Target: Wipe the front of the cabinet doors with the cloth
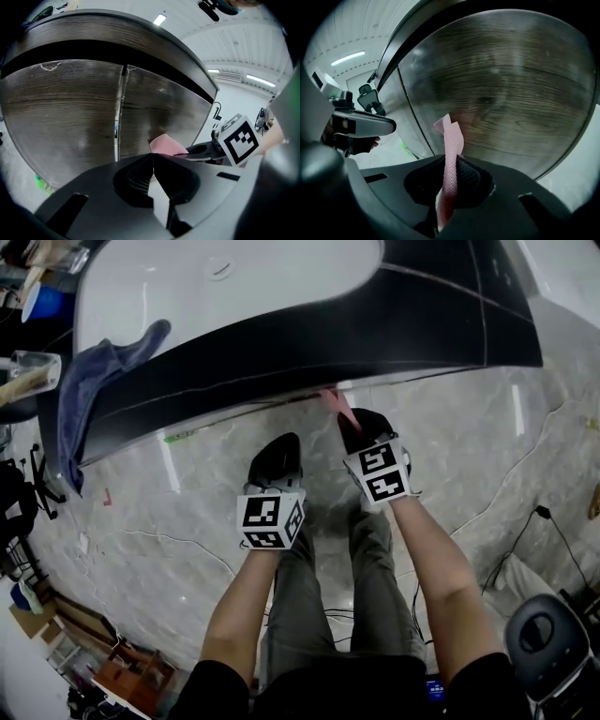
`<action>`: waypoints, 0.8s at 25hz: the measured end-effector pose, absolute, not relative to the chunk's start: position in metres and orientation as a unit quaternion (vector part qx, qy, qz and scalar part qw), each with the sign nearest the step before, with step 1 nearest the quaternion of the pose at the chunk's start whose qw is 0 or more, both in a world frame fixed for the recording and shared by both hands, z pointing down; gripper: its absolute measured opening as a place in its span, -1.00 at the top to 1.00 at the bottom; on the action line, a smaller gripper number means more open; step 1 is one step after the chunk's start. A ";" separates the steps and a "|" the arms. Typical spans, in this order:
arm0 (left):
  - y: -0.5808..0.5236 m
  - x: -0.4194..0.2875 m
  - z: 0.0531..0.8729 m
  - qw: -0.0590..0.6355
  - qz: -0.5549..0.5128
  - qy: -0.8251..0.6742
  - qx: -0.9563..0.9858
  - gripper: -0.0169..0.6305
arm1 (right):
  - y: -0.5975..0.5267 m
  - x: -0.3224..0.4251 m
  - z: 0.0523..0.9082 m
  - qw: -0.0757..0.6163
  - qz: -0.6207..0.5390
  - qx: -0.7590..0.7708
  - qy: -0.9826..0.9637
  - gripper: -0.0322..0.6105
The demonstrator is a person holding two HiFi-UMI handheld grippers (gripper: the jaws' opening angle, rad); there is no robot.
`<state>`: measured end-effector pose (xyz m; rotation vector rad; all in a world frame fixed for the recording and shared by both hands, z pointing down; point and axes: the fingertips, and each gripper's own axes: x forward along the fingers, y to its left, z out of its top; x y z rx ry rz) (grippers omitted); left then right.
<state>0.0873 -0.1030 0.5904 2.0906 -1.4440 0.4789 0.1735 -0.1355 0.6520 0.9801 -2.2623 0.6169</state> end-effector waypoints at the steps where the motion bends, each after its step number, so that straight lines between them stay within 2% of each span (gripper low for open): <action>1: -0.104 0.093 0.591 0.275 0.178 -0.534 0.779 0.91 | -0.136 0.180 0.652 0.294 0.233 0.372 -0.849 0.77; 20: -0.121 0.196 0.594 0.258 0.205 -0.477 0.815 0.91 | -0.153 0.326 0.659 0.285 0.263 0.471 -0.792 0.77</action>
